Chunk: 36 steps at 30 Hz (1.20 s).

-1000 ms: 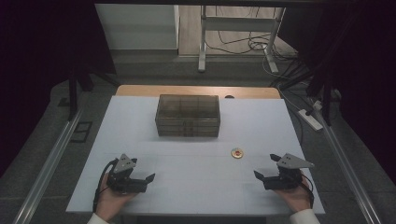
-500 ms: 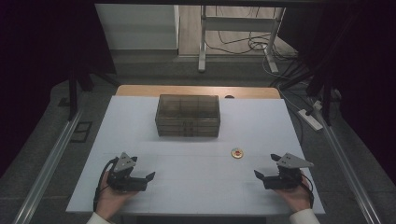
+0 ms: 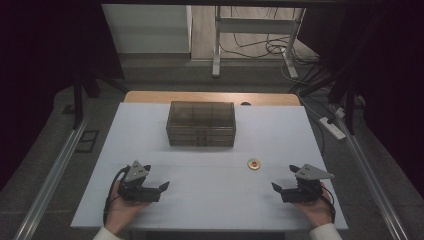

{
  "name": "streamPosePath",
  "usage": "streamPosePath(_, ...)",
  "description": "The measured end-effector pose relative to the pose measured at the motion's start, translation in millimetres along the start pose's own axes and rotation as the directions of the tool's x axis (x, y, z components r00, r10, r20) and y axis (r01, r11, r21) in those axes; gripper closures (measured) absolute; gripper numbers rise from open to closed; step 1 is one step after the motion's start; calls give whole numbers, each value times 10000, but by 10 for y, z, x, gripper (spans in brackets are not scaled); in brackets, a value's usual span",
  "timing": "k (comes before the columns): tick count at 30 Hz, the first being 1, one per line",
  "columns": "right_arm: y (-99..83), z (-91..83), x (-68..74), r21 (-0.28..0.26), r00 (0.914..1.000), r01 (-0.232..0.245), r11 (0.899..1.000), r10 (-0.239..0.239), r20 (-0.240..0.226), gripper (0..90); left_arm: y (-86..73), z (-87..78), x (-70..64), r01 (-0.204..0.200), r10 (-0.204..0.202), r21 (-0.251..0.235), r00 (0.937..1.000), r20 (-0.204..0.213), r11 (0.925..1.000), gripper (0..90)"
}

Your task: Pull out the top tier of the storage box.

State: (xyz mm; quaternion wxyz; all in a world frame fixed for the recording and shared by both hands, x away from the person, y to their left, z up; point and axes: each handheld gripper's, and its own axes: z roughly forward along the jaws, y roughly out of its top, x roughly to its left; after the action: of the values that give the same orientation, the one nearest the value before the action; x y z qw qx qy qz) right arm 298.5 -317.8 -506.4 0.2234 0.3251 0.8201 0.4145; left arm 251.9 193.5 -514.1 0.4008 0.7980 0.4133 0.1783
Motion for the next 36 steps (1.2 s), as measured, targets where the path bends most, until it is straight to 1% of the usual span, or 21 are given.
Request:
streamPosePath(3,-1,-1,-5,-27,10000,-73,10000,73,27,76,17,17,-15,-89,89,-2,9999,-48,10000,101)
streamPosePath(9,-2,5,-3,-9,10000,-44,10000,44,17,76,55,61,-33,-297,297,61,9995,-132,9995,103)
streamPosePath(12,0,2,-6,-111,9999,-86,9999,86,-67,76,76,81,-42,-402,404,78,9990,-171,9992,104)
streamPosePath(17,-3,6,-14,-72,9999,-164,9998,164,-44,76,113,125,-87,-822,829,210,9959,-368,9964,106)
streamPosePath(19,-2,9,-12,-64,9999,-144,9999,144,-69,76,119,131,-94,-887,894,216,9953,-382,9958,108)
streamPosePath(21,-3,12,-11,-47,9999,-129,9999,129,-59,76,153,153,-127,-1130,1142,291,9926,-415,9932,110)
streamPosePath(24,-2,13,-15,-12,9999,-128,9999,128,-65,76,189,165,-166,-1441,1451,249,9884,-454,9892,110)
streamPosePath(27,-3,16,-15,-6,9999,-108,9999,108,-46,76,209,170,-183,-1637,1645,198,9851,-509,9863,111)
streamPosePath(29,-3,18,-14,-1,9999,-104,9999,104,-43,76,214,171,-184,-1675,1683,191,9844,-518,9857,112)
streamPosePath(32,-4,27,-12,40,9999,-93,9999,93,-40,77,240,183,-190,-1845,1852,177,9809,-594,9827,117)
streamPosePath(36,-4,31,-11,63,10000,-60,10000,61,-22,76,269,204,-211,-2149,2158,200,9736,-748,9764,123)
